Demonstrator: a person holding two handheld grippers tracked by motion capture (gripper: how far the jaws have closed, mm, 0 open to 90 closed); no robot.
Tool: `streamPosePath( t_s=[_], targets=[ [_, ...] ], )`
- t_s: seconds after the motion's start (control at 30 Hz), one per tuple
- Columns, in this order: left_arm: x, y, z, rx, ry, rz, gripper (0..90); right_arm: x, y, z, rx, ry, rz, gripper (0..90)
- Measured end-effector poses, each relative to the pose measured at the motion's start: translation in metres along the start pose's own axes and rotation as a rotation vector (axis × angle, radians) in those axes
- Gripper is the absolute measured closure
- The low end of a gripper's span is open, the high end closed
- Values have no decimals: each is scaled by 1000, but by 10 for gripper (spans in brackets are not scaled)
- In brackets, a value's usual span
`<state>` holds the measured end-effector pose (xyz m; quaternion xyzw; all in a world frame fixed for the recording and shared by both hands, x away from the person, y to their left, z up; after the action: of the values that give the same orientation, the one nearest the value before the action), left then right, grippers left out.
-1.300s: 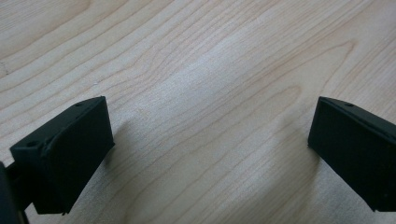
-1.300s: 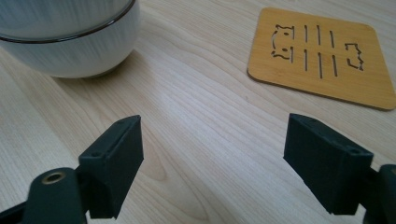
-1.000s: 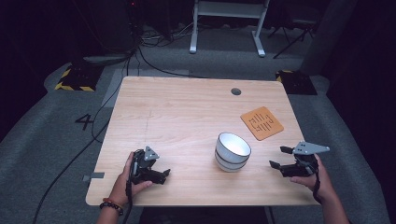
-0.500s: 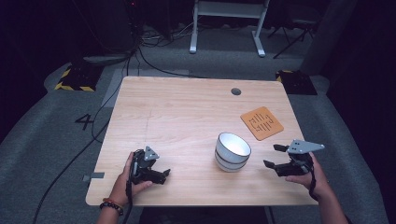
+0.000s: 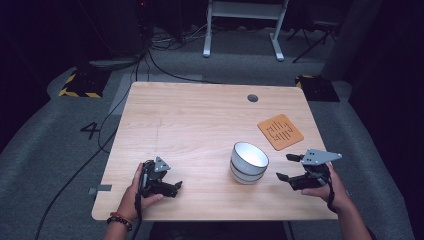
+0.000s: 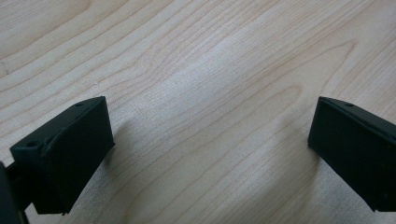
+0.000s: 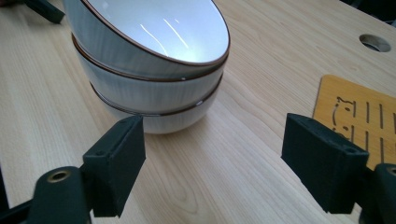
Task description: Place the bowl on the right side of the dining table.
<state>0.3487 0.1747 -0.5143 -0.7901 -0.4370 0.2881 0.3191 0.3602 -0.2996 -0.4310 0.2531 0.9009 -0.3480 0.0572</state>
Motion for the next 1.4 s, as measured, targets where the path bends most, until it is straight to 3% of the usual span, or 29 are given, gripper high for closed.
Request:
streamPosePath(
  t_s=[1.4],
  targets=[
    [0,0,0,-1,2,-1,1,12,17,-47,-37,-96,-98,228]
  ],
)
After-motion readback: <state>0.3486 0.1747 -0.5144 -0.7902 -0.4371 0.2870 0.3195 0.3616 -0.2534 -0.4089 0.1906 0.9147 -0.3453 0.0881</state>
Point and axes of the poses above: each handheld gripper's, and its own axes: y roughly forward along the jaws, z roughly out of its underside, x roughly to its left, the point moved 1 cm from there along y, roughly forward along the jaws, and after that the axes turned 14 degrees about -y, right-handed, at the moved point
